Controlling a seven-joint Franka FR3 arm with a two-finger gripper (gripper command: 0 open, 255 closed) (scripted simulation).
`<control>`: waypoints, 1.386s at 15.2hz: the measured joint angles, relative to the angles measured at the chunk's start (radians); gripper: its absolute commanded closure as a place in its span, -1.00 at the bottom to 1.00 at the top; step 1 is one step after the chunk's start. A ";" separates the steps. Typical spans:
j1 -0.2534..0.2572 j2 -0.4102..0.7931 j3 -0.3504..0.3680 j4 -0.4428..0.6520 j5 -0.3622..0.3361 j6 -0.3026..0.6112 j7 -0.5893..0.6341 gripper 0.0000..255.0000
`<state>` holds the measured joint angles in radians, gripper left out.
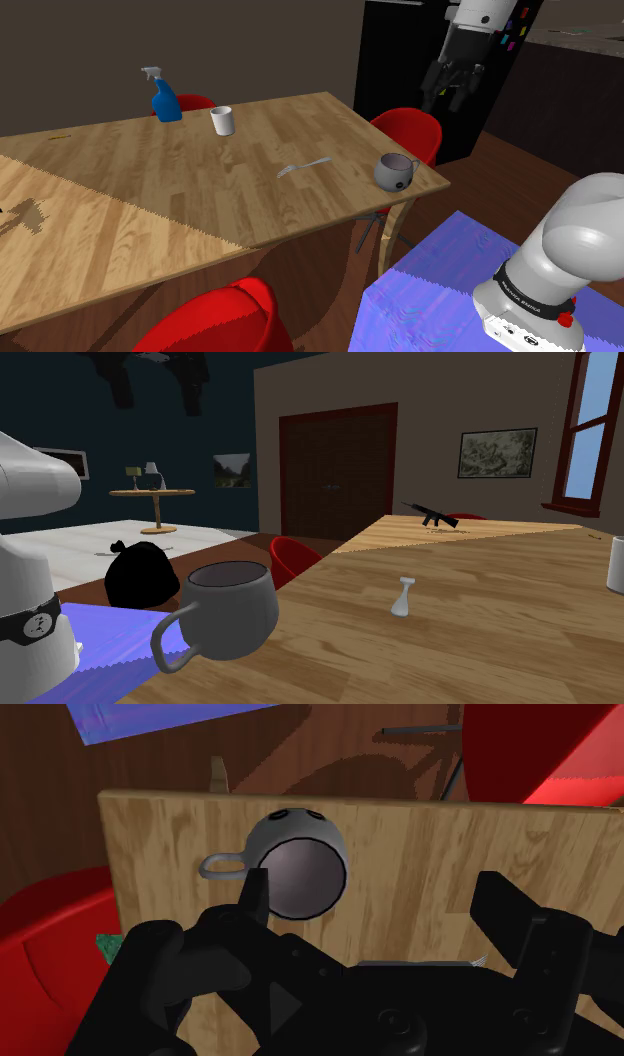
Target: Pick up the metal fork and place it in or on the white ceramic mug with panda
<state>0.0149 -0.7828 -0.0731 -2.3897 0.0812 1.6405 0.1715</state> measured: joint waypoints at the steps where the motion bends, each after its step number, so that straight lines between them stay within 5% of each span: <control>1: 0.000 0.000 0.000 0.000 0.000 0.000 0.000 -1.00; 21: 0.182 0.629 -0.025 0.162 -0.034 0.522 -0.520 -1.00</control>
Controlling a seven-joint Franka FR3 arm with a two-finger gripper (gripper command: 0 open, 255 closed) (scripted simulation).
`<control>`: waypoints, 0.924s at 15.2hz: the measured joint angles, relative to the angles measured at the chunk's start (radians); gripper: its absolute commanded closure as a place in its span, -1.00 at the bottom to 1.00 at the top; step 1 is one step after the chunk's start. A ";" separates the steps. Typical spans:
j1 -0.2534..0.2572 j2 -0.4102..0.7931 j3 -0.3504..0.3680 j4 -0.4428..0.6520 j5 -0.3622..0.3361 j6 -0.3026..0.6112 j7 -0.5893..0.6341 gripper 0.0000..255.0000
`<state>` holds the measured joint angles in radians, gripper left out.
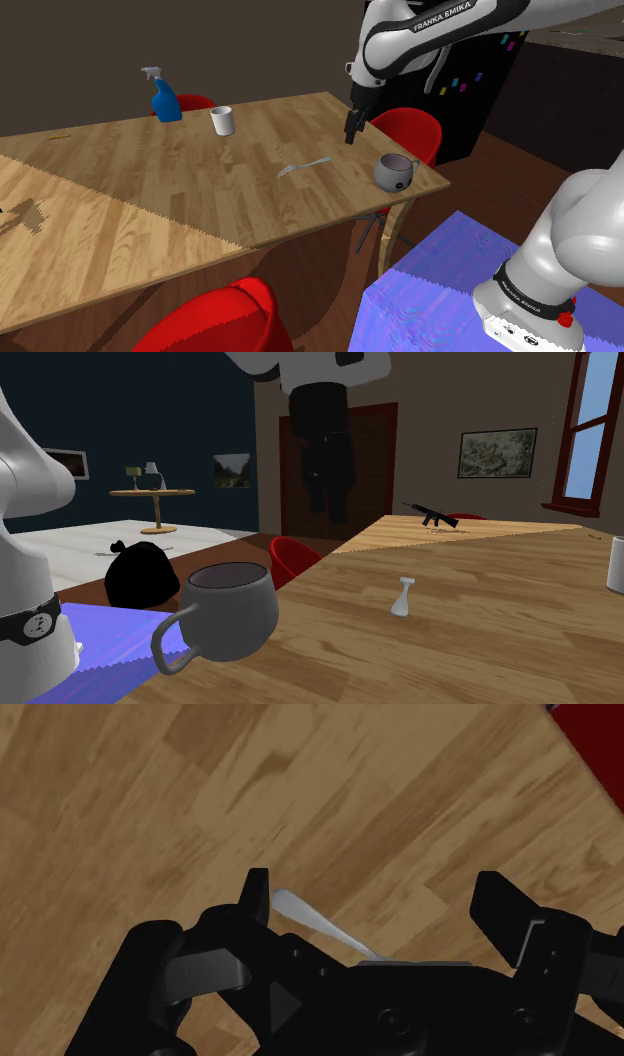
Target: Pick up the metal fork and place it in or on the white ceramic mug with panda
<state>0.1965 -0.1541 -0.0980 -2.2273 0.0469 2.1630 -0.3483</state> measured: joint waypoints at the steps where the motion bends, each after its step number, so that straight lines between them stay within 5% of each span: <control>1: 0.006 0.037 0.002 0.027 0.001 0.014 -0.026 -1.00; 14: 0.078 0.465 0.079 0.315 -0.038 0.206 -0.297 -1.00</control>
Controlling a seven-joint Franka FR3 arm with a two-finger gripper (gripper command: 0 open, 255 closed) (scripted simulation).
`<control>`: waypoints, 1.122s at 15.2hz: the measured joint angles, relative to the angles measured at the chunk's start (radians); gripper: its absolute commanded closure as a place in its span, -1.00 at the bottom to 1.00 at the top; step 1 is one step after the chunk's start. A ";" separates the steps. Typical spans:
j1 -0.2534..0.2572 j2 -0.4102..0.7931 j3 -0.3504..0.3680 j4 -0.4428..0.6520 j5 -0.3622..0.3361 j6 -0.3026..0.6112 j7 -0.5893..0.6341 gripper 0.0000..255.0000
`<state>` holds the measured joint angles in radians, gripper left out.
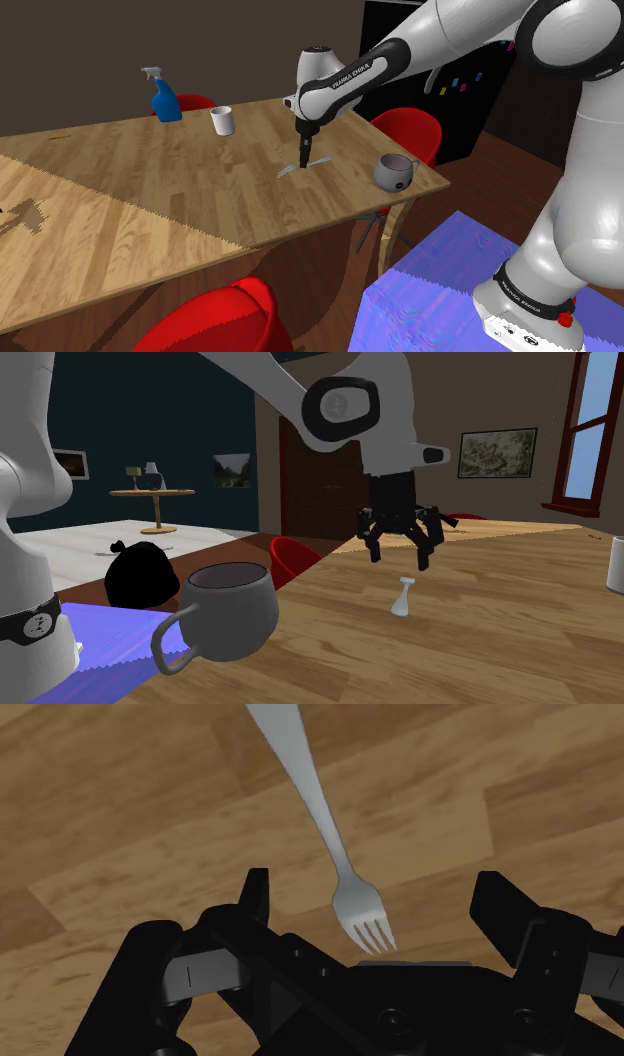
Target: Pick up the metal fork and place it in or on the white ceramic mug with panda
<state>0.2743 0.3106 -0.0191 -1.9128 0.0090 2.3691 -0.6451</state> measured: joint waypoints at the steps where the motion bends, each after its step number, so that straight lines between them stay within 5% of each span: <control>1: 0.003 0.023 0.005 0.020 -0.005 0.006 -0.014 -1.00; 15: 0.008 0.120 0.010 0.047 -0.010 0.079 -0.024 -1.00; 16: 0.008 0.120 0.010 0.047 -0.010 0.079 -0.024 1.00; 17: 0.008 0.120 0.010 0.047 -0.010 0.079 -0.024 1.00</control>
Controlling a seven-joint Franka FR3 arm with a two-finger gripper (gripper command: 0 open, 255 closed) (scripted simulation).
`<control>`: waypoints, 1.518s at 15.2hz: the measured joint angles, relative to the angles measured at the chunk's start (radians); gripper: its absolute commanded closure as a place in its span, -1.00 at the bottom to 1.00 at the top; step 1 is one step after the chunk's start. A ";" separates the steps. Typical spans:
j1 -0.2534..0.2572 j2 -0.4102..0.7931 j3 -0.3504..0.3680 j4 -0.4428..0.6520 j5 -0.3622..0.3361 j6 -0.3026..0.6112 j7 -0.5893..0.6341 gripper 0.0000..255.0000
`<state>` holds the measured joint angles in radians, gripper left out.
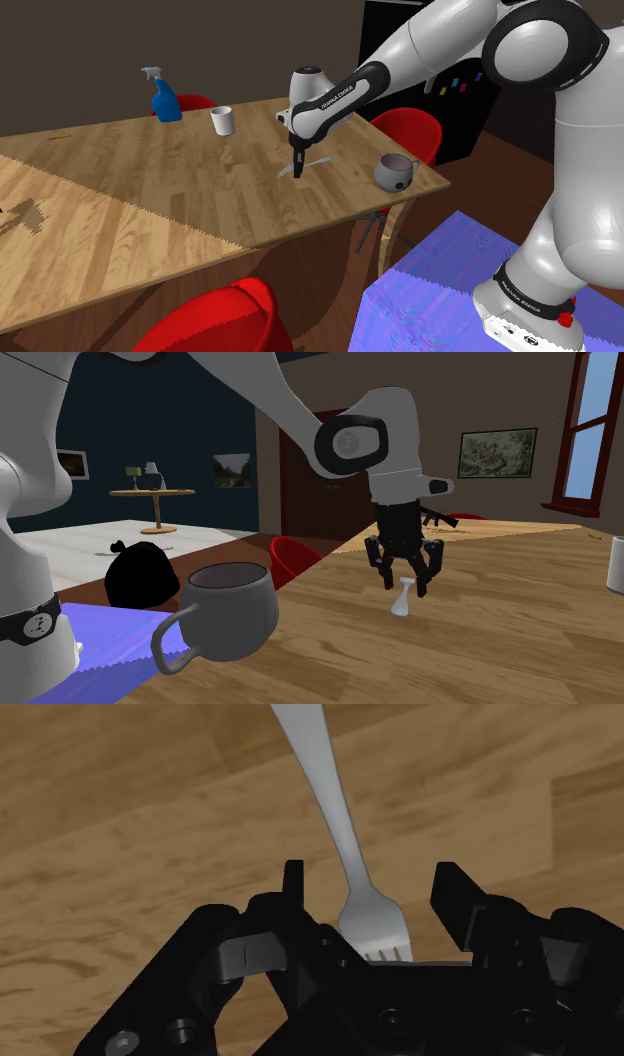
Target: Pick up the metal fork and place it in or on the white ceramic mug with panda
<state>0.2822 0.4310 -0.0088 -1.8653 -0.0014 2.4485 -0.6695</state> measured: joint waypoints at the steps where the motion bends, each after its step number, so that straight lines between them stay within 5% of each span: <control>1: 0.000 -0.001 0.000 0.001 0.000 0.000 0.000 1.00; 10: 0.000 -0.004 0.000 0.002 0.000 -0.005 0.000 1.00; 23: 0.000 -0.092 0.000 0.052 -0.001 -0.143 0.000 1.00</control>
<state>0.2824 0.3393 -0.0093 -1.8136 -0.0019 2.3052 -0.6698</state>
